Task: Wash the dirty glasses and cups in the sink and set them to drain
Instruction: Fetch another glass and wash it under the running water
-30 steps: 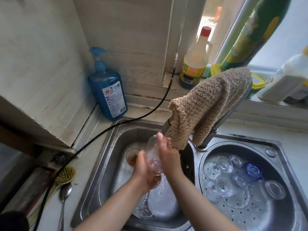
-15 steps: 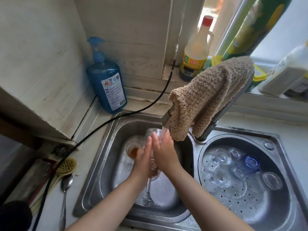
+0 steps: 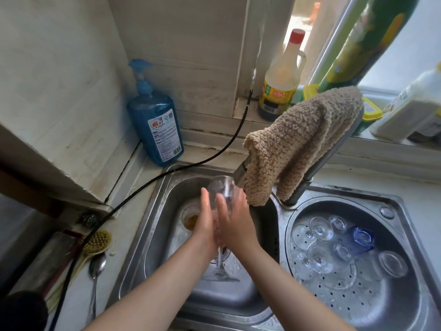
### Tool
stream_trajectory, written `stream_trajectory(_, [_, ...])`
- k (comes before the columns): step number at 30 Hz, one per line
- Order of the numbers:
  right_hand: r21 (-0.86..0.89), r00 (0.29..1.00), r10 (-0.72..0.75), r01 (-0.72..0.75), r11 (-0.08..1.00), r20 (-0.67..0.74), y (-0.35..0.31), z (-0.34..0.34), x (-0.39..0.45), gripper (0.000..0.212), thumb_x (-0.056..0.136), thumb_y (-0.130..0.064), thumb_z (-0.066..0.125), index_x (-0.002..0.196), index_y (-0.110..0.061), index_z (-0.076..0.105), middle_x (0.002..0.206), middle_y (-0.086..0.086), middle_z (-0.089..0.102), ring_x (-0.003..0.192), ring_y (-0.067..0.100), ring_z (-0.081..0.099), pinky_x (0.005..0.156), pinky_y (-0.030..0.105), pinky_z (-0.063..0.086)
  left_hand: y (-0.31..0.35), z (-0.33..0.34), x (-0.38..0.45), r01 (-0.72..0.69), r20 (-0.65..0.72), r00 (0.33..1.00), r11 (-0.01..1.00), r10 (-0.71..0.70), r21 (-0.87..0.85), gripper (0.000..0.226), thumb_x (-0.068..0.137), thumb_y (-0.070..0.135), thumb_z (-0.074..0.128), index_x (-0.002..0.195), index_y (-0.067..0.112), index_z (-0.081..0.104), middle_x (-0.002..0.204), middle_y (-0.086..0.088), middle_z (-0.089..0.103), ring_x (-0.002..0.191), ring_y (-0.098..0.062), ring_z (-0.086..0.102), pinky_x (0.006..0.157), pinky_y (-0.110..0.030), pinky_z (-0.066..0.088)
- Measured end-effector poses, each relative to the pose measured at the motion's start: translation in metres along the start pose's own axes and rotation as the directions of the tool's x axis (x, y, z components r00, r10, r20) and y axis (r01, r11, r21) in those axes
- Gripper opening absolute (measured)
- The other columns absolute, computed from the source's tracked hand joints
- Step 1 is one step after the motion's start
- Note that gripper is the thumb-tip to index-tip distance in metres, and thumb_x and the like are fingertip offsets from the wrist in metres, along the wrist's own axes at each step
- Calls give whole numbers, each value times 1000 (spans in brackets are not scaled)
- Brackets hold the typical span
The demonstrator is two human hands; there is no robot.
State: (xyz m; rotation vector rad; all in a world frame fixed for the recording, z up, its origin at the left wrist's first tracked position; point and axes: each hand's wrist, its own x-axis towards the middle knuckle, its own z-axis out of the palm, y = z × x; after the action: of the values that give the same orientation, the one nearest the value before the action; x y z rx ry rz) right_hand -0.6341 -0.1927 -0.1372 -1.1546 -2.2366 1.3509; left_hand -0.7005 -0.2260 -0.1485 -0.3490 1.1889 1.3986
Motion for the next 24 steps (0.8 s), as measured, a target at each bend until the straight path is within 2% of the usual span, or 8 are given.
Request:
stream_trajectory(3, [9,998,-65,65,998,-21,19,4,-11,55,91,-43,52,139,-25,32,134,-6,44,121,7,44,104,26,37,-2,-2,8,-29,37,999,999,30,-13,99,79,84,27,124,2,61,103,-18,71,96,-26,69,84,-37,51])
stream_trajectory(8, [127,920,274,-318,940,279,39,-14,-5,50,90,-43,56,130,-22,34,120,-4,60,97,17,64,87,34,52,3,13,14,-53,73,996,997,56,-49,96,80,81,27,135,6,49,108,-17,65,91,-25,63,83,-37,48])
stream_trajectory(11, [109,859,392,-447,888,330,36,-23,1,37,95,-41,50,113,-9,56,87,7,71,61,17,66,56,25,52,2,15,21,-96,-17,995,968,102,232,101,71,86,24,144,18,39,125,-15,61,116,-32,58,98,-46,44])
stream_trajectory(14, [88,845,389,-448,890,366,24,-26,7,36,102,-27,40,86,-2,61,57,4,59,41,12,53,47,21,46,6,5,29,-68,-28,996,923,85,378,113,58,91,24,138,14,46,129,-10,61,124,-30,54,110,-52,31])
stream_trajectory(16, [172,798,405,-521,836,447,21,-30,17,37,102,-25,38,81,-3,58,56,3,52,36,7,48,41,17,42,9,-5,33,-18,68,998,950,-3,313,97,63,88,34,118,11,59,112,-8,68,100,-22,64,91,-41,46])
stream_trajectory(19, [426,609,267,-747,511,747,25,-35,30,33,99,-31,42,76,-12,55,56,-4,49,39,3,46,38,17,41,14,-16,29,98,376,920,994,-110,50,61,75,69,51,89,10,59,63,0,66,45,-12,61,49,-29,55])
stream_trajectory(21, [521,594,157,-783,340,789,25,-31,32,34,99,-33,39,79,-11,57,56,-5,50,42,3,49,41,16,44,17,-18,26,119,456,887,991,-76,-68,50,69,55,71,86,9,60,59,-1,65,37,-12,58,41,-27,54])
stream_trajectory(24, [515,616,183,-758,400,766,29,-21,34,34,101,-30,36,82,-11,56,60,-1,56,49,7,54,49,18,48,19,-13,29,74,318,946,997,-58,-39,32,76,42,68,80,12,57,64,2,58,32,-4,50,31,-14,40])
